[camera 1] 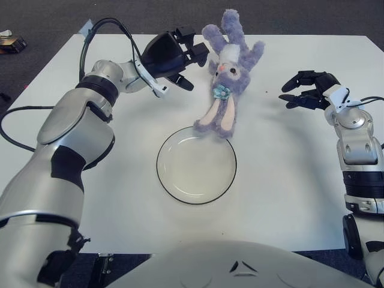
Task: Put the doll into the plate.
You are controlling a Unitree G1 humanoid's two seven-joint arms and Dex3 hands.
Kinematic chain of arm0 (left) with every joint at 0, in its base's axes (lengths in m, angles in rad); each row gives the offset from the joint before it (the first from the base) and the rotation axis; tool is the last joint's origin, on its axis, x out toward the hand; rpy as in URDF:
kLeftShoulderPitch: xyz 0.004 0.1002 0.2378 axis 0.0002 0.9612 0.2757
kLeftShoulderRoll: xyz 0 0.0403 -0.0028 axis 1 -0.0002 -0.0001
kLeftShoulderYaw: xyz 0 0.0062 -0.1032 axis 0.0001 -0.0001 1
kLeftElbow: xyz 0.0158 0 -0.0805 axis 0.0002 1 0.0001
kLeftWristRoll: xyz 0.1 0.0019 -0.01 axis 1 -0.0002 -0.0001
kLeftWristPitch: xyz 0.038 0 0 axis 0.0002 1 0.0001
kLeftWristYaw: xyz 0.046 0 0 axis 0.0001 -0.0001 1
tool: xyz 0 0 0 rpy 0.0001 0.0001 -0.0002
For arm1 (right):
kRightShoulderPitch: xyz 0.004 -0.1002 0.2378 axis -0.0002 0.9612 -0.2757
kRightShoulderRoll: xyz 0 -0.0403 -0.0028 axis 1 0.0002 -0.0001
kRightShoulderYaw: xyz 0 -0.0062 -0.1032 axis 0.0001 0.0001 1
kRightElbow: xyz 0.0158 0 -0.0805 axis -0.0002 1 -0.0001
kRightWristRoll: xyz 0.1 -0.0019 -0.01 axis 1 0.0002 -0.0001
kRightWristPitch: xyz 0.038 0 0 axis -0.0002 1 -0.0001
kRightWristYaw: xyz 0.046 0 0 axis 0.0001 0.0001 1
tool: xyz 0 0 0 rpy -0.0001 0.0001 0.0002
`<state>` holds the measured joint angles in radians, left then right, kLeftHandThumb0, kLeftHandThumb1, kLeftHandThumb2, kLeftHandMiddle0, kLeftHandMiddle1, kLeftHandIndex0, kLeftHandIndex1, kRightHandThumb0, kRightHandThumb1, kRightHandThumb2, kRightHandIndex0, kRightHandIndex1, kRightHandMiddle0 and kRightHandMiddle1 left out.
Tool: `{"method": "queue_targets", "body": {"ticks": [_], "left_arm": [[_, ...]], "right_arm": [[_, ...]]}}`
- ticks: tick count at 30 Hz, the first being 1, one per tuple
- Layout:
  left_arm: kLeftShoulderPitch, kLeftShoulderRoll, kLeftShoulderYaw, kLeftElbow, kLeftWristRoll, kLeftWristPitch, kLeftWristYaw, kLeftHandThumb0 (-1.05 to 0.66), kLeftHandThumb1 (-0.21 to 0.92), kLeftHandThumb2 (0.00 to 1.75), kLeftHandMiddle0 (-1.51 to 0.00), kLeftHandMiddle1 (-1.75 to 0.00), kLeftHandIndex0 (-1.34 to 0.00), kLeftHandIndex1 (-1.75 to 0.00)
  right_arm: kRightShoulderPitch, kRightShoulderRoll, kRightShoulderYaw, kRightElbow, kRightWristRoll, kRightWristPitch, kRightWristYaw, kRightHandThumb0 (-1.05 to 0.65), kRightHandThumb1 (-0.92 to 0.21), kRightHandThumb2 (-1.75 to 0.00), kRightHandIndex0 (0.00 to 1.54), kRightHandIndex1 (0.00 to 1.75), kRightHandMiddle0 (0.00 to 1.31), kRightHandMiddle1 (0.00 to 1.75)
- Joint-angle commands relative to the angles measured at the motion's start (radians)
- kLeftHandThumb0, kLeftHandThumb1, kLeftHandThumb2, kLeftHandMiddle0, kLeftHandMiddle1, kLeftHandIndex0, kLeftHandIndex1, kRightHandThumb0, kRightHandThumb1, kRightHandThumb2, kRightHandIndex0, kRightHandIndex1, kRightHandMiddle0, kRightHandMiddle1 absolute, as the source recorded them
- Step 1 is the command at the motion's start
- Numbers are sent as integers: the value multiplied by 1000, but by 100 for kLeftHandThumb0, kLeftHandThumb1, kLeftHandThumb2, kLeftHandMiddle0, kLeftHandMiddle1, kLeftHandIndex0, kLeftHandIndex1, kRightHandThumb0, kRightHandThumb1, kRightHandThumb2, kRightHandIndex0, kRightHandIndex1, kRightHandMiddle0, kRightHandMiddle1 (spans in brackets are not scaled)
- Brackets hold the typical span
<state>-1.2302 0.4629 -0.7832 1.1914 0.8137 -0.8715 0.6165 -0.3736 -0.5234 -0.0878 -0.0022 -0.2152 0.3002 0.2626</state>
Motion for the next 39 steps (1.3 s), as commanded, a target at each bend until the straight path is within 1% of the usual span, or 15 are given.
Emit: {"method": "queue_targets", "body": {"ticks": [1, 3, 5, 7, 10, 11, 13, 16, 17, 20, 21, 23, 27, 30, 39], "left_arm": [[131, -36, 210, -159, -380, 254, -639, -67, 92, 42, -19, -126, -12, -113], [147, -36, 225, -205, -417, 312, -705, -70, 92, 43, -18, -124, -9, -109], [160, -31, 233, -243, -431, 343, -734, -71, 92, 44, -17, -123, -8, -106], [171, -54, 260, -303, -492, 476, -840, -72, 92, 44, -18, -120, -7, -104], [184, -89, 295, -386, -563, 654, -948, -73, 92, 44, -23, -96, -5, -98], [187, -101, 306, -409, -582, 713, -973, -73, 92, 44, -24, -92, -5, -97], [192, -115, 321, -449, -603, 802, -1010, -74, 92, 44, -28, -77, -5, -91], [200, -124, 334, -500, -612, 896, -1045, -75, 92, 45, -33, -63, -6, -80], [196, -137, 337, -510, -617, 944, -1062, -76, 92, 45, -33, -59, -6, -77], [188, -163, 342, -540, -625, 1059, -1097, -82, 92, 49, -38, -24, -8, -50], [173, -190, 344, -544, -630, 1135, -1110, -82, 92, 49, -39, -21, -8, -47], [158, -220, 347, -557, -635, 1231, -1127, -86, 92, 52, -31, -9, -5, -35], [120, -283, 363, -569, -662, 1412, -1152, -90, 92, 53, -21, -2, -2, -25], [100, -321, 369, -578, -667, 1497, -1144, -92, 92, 49, -15, -1, -1, -18], [90, -380, 374, -631, -675, 1622, -1131, -94, 92, 40, -13, -1, -1, -13]], "right_arm": [[1, 2, 1, -27, 4, 19, -2, 0, -82, 0, 121, 47, 78, 104], [2, 2, 1, -27, 4, 18, -2, 0, -82, 0, 121, 47, 78, 104], [2, 2, 1, -27, 4, 18, -2, 0, -82, 0, 121, 47, 78, 104], [3, 3, 2, -25, 5, 16, -2, 0, -82, 0, 121, 47, 78, 104], [4, 4, 4, -23, 5, 15, -2, 0, -82, 0, 121, 47, 78, 104], [6, 4, 3, -24, 5, 15, -2, 0, -82, 0, 121, 47, 78, 104], [8, 4, 3, -26, 6, 16, -1, 0, -82, 0, 121, 47, 78, 104], [9, 4, 2, -26, 7, 18, 1, 0, -82, 0, 121, 47, 78, 104], [9, 3, 2, -26, 7, 18, 1, 0, -82, 0, 121, 47, 78, 104], [10, 2, 1, -26, 9, 18, 2, 0, -82, 0, 121, 47, 78, 104], [11, 2, 0, -25, 9, 18, 3, 0, -82, 0, 121, 47, 78, 104], [11, 2, 0, -25, 9, 18, 3, 0, -82, 0, 121, 47, 78, 104], [11, 1, -1, -22, 10, 16, 3, 0, -82, 0, 121, 47, 78, 104], [11, 0, -2, -19, 11, 14, 3, 0, -82, 0, 121, 47, 78, 104], [12, -2, -6, -9, 14, 6, 2, 0, -82, 0, 121, 48, 78, 104]]}}
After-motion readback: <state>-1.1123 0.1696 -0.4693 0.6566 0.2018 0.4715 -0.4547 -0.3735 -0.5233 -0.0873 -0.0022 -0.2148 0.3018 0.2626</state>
